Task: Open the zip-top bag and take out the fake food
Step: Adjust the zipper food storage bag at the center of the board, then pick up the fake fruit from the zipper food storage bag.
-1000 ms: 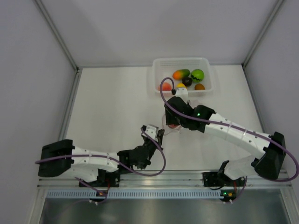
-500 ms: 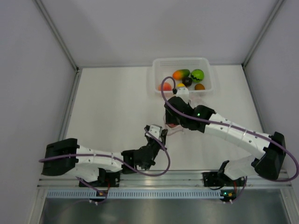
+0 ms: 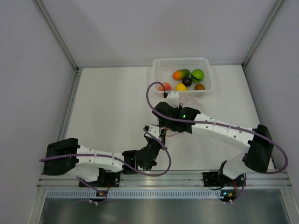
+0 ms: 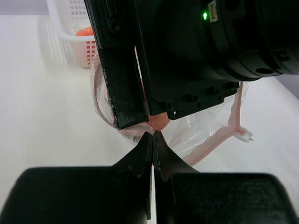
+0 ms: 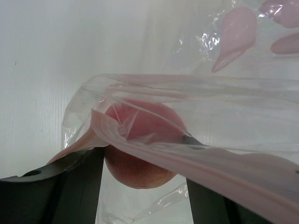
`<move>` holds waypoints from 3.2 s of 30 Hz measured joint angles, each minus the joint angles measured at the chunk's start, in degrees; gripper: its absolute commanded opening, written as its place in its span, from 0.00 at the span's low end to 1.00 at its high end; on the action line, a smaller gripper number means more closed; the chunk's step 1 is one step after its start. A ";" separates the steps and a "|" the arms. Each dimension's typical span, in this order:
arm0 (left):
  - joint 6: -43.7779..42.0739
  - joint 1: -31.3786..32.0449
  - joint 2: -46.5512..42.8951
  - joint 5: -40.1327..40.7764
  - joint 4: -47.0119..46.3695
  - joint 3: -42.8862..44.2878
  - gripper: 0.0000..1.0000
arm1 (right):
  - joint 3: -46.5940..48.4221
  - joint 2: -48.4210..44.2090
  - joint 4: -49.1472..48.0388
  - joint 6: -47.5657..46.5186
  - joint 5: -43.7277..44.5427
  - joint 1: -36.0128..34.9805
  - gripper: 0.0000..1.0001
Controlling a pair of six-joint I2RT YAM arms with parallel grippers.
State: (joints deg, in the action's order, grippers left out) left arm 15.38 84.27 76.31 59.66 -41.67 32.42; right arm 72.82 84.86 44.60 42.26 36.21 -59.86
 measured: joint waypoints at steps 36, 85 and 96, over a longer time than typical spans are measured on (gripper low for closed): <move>10.10 0.13 7.98 11.96 -1.73 6.05 0.00 | 1.84 2.16 -0.55 5.99 1.64 -2.56 0.00; 16.35 0.20 1.70 8.39 -3.58 -4.92 0.00 | -3.87 -5.95 -5.90 -6.58 -5.20 -0.33 0.00; 12.74 0.42 -3.74 7.52 -1.44 -4.85 0.00 | -4.00 -3.26 -8.55 -13.03 -7.43 -1.31 0.00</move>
State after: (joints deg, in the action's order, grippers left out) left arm 28.12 84.68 72.58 67.18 -43.11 27.57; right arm 68.82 81.60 36.05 29.23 28.77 -61.17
